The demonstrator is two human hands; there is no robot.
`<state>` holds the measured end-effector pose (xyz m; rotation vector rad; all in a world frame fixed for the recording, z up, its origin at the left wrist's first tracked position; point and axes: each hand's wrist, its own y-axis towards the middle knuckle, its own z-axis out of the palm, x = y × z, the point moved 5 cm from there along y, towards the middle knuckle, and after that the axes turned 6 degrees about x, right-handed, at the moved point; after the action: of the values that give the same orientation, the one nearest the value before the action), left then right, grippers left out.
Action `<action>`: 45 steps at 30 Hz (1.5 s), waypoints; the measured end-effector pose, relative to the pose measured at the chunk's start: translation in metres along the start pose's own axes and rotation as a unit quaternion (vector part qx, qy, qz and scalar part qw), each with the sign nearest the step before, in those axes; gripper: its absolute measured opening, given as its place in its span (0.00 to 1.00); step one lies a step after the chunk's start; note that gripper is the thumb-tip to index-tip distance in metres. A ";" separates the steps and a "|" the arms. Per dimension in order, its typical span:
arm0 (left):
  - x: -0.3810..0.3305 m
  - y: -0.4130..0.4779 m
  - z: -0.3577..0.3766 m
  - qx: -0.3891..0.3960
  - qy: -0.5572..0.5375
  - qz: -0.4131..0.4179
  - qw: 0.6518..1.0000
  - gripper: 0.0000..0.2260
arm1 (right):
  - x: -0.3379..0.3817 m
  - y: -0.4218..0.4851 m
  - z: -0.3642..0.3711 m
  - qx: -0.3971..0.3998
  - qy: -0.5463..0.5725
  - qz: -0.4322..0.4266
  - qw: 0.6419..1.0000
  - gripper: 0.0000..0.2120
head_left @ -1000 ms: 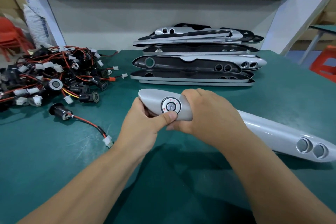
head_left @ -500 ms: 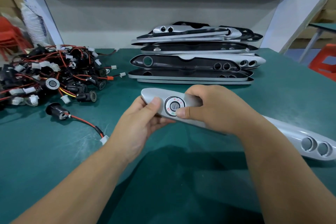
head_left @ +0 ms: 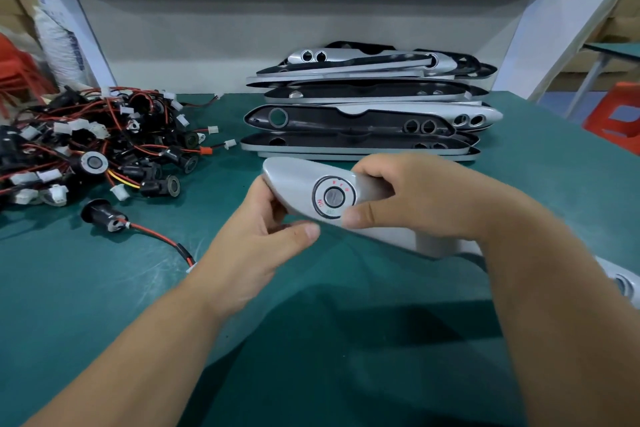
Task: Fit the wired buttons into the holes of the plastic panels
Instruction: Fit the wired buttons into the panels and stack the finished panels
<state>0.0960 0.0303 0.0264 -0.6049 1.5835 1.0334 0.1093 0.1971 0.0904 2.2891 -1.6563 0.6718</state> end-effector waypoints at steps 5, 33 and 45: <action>-0.010 0.001 0.003 0.015 0.153 0.007 0.988 0.16 | 0.005 -0.006 -0.004 0.055 0.018 -0.029 0.998 0.26; -0.019 -0.004 0.009 -0.062 0.294 0.037 0.953 0.06 | 0.019 -0.006 0.007 0.045 -0.009 -0.068 0.997 0.28; -0.027 -0.006 0.012 -0.081 0.227 0.056 0.969 0.09 | 0.022 -0.003 0.006 0.019 0.003 -0.055 0.998 0.28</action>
<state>0.1142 0.0343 0.0503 -0.9227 1.9584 1.1736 0.1192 0.1771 0.0967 2.3817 -1.5143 0.6917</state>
